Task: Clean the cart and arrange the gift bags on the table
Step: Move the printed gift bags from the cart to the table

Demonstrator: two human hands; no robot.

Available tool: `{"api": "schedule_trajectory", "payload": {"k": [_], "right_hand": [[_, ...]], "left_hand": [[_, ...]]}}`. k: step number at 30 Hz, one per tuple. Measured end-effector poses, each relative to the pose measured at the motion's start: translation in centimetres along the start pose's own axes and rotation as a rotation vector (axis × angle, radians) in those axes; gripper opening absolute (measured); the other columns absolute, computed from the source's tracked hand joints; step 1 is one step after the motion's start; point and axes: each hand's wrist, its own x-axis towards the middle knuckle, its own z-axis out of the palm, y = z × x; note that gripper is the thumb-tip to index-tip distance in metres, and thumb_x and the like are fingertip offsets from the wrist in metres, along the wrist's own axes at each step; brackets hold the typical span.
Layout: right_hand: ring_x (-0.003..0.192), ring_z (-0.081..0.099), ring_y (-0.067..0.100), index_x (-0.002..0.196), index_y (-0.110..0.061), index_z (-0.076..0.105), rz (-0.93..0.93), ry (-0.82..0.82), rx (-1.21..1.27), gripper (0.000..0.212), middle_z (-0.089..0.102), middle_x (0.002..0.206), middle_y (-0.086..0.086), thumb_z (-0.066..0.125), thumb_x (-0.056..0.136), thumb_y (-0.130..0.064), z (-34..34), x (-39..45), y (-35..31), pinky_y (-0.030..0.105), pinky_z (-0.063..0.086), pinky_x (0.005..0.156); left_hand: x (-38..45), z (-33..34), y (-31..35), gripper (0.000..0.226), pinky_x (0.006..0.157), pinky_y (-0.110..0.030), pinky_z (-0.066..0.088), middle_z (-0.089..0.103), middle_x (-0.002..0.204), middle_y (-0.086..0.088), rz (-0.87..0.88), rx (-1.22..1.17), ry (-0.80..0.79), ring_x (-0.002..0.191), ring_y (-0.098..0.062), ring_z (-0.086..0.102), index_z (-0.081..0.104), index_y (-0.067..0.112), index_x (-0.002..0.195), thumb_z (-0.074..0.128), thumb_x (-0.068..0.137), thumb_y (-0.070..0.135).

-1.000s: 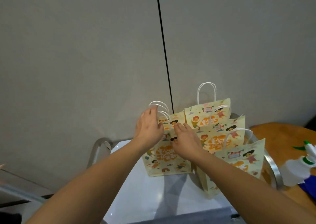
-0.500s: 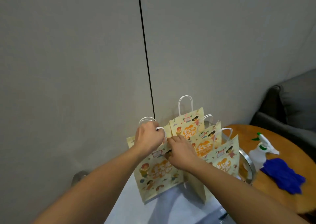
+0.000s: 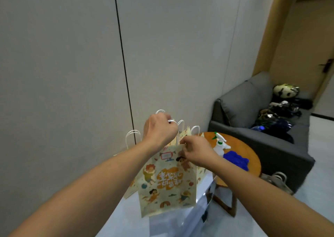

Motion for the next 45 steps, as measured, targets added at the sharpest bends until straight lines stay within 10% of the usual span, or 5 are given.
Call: {"api": "schedule_trajectory", "payload": {"k": [9,13,28,45], "right_hand": [[0.088,0.068,0.009,0.1,-0.024,0.07,0.268,0.059,0.358,0.027,0.07,0.098,-0.005,0.085,0.078,-0.018,-9.6,-11.4,8.0,0.021,0.058,0.067],[0.093,0.072,0.007,0.097,-0.021,0.074,0.38,0.027,0.445,0.024,0.077,0.097,-0.006,0.085,0.077,-0.015,-13.7,-17.7,14.5,0.032,0.061,0.085],[0.08,0.071,0.015,0.079,-0.016,0.072,0.893,0.47,0.405,0.023,0.075,0.081,-0.001,0.091,0.069,-0.021,-25.2,-51.8,34.6,0.03,0.057,0.066],[0.08,0.07,0.011,0.077,-0.018,0.071,1.608,1.021,0.385,0.021,0.075,0.081,-0.004,0.09,0.067,-0.014,-25.2,-83.5,40.5,0.032,0.058,0.066]], "left_hand": [[-4.6,2.5,13.3,0.021,0.065,-0.034,0.054,0.067,0.075,-0.007,0.284,-0.09,-0.113,0.076,-0.029,0.061,0.073,0.013,0.078,0.052,0.072,0.014],[-8.0,5.8,20.6,0.014,0.057,-0.03,0.045,0.064,0.07,-0.006,0.388,-0.114,-0.168,0.074,-0.031,0.059,0.07,0.014,0.071,0.056,0.068,0.013],[-30.2,22.3,49.2,0.015,0.055,-0.03,0.046,0.064,0.072,0.0,0.688,-0.337,-0.615,0.072,-0.017,0.06,0.067,0.015,0.07,0.055,0.078,0.011],[-58.4,34.4,70.2,0.01,0.051,-0.031,0.036,0.052,0.061,-0.004,1.259,-0.451,-1.252,0.058,-0.019,0.047,0.053,0.007,0.062,0.05,0.072,0.009]]}}
